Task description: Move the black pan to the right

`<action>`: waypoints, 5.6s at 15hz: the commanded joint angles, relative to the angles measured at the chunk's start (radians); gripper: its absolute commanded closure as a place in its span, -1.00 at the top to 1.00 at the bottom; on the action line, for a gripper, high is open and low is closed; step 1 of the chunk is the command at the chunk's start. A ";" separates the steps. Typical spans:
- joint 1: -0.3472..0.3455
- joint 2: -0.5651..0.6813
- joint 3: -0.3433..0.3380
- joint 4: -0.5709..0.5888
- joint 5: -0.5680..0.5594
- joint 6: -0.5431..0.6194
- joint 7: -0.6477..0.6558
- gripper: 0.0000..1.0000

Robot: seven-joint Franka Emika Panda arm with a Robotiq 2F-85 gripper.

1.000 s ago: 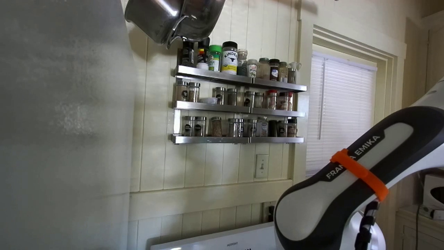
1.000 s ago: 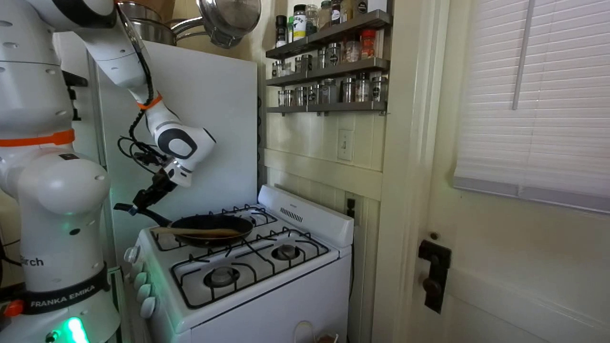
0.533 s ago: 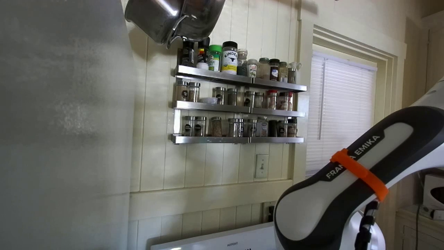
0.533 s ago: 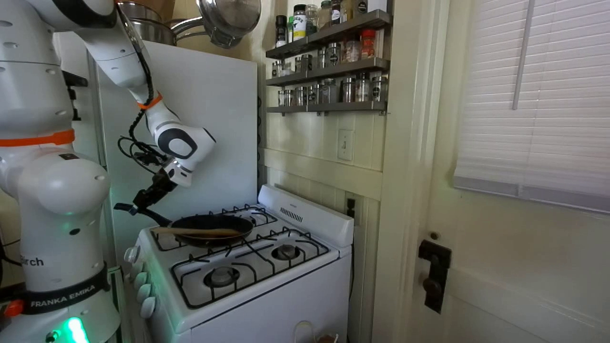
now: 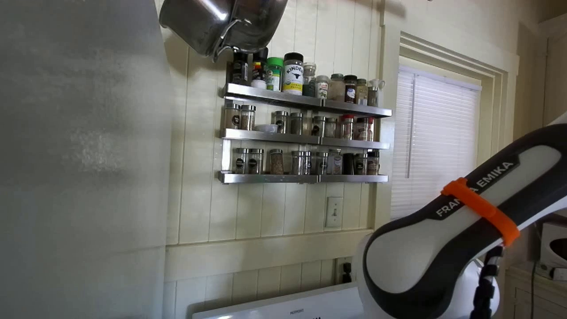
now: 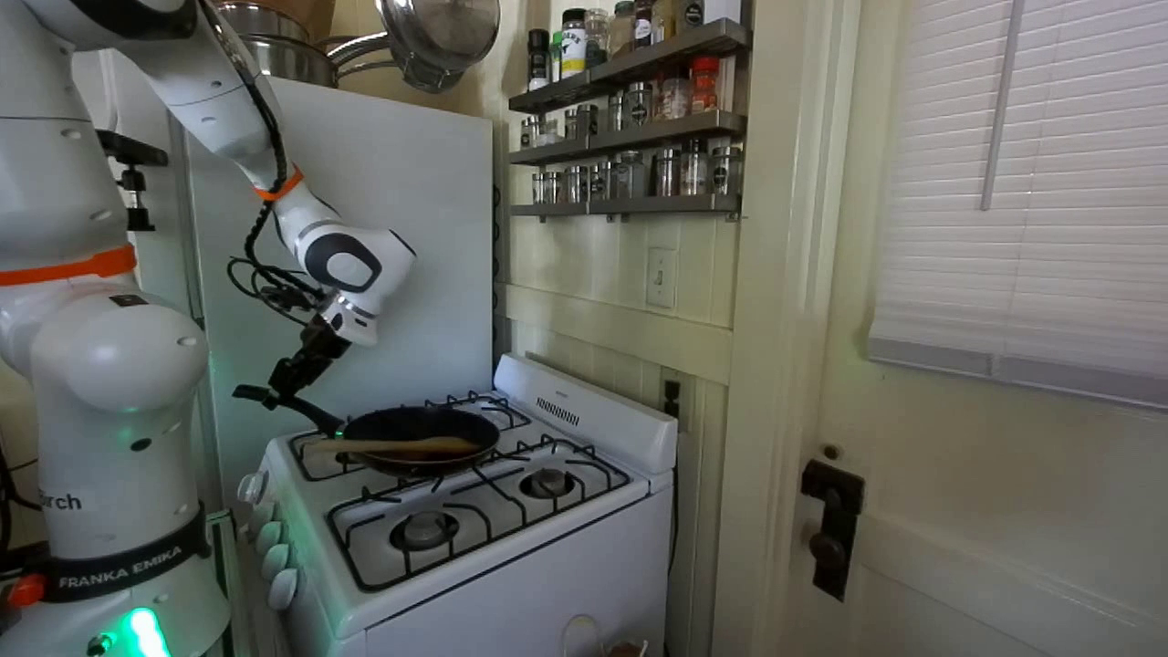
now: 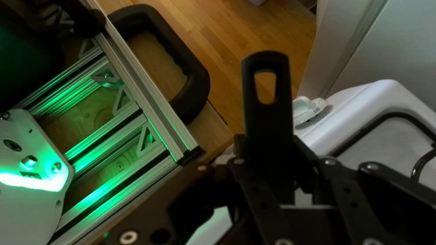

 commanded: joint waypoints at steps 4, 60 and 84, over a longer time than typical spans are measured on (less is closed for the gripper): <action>-0.054 -0.198 -0.028 -0.086 -0.119 -0.012 0.010 -0.83; -0.196 0.071 -0.126 0.126 -0.632 0.157 -0.105 -0.83; -0.200 -0.056 -0.138 0.247 -0.564 -0.396 0.012 1.00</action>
